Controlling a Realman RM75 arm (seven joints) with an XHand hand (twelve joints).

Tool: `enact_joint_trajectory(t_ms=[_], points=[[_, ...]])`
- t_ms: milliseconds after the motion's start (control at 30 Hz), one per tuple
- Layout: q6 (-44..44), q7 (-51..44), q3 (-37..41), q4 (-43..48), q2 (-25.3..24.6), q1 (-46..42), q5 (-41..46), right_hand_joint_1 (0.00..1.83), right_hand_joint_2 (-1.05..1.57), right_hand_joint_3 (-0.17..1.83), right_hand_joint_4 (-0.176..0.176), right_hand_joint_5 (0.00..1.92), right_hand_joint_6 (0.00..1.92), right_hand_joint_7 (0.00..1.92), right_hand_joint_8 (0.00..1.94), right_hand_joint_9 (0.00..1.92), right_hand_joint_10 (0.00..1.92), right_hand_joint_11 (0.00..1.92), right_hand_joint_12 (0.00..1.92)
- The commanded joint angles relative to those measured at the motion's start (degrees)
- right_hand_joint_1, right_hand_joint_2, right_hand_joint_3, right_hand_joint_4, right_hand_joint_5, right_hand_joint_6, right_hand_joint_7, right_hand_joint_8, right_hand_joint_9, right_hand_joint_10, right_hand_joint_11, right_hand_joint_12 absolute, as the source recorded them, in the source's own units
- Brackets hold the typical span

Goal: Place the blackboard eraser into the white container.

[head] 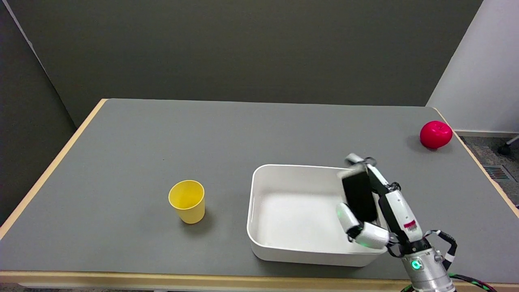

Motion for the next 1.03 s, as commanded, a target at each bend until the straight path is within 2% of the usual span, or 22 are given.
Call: enact_joint_trajectory(t_ms=[33,233,333,367,467,533,633,733,767,833,933,1033], points=[[1.0,12.7,-1.4,-0.7,3.4,4.5,-5.5,0.42,0.68,0.79,-0.109,0.12,0.35,0.27,0.47,0.18,0.96,0.31,1.59],[-7.3,10.3,0.3,7.8,9.9,7.5,-5.0,0.40,0.67,0.77,-0.107,0.11,0.34,0.23,0.44,0.12,0.92,0.27,1.55],[-8.5,8.4,3.1,10.2,10.6,7.6,-4.2,0.36,0.61,0.88,-0.105,0.10,0.34,0.19,0.48,0.13,0.85,0.26,1.54],[-8.2,8.4,4.3,10.5,10.5,7.6,-3.8,0.37,0.63,0.83,-0.106,0.09,0.33,0.19,0.46,0.11,0.87,0.26,1.54],[-4.8,8.7,8.2,10.1,8.8,7.8,-2.3,0.37,0.66,0.76,-0.106,0.09,0.33,0.18,0.42,0.07,0.88,0.24,1.53],[-0.6,8.8,10.5,10.1,6.7,8.5,-0.1,0.35,0.62,0.80,-0.104,0.07,0.30,0.10,0.37,0.01,0.77,0.14,1.43],[7.3,8.8,13.9,9.3,2.9,10.8,4.2,0.33,0.71,0.77,-0.106,0.03,0.30,0.04,0.33,0.00,0.61,0.04,1.29],[13.6,9.1,16.9,8.1,0.7,13.3,10.8,0.37,0.73,0.78,-0.100,0.05,0.31,0.07,0.32,0.00,0.63,0.02,1.27],[15.1,9.4,17.4,7.5,0.7,13.8,13.2,0.39,0.74,0.78,-0.095,0.07,0.31,0.10,0.32,0.00,0.67,0.00,1.26],[17.8,11.5,18.6,5.5,1.4,14.6,19.1,0.37,0.70,0.94,-0.096,0.09,0.35,0.13,0.37,0.02,0.73,0.03,1.22],[16.7,18.3,18.9,-0.1,3.0,15.1,24.9,0.41,0.72,0.94,-0.098,0.12,0.38,0.18,0.39,0.09,0.76,0.04,1.24],[14.0,24.5,18.2,-4.2,3.8,16.1,26.8,0.41,0.72,0.95,-0.097,0.13,0.39,0.20,0.40,0.10,0.77,0.04,1.24]])
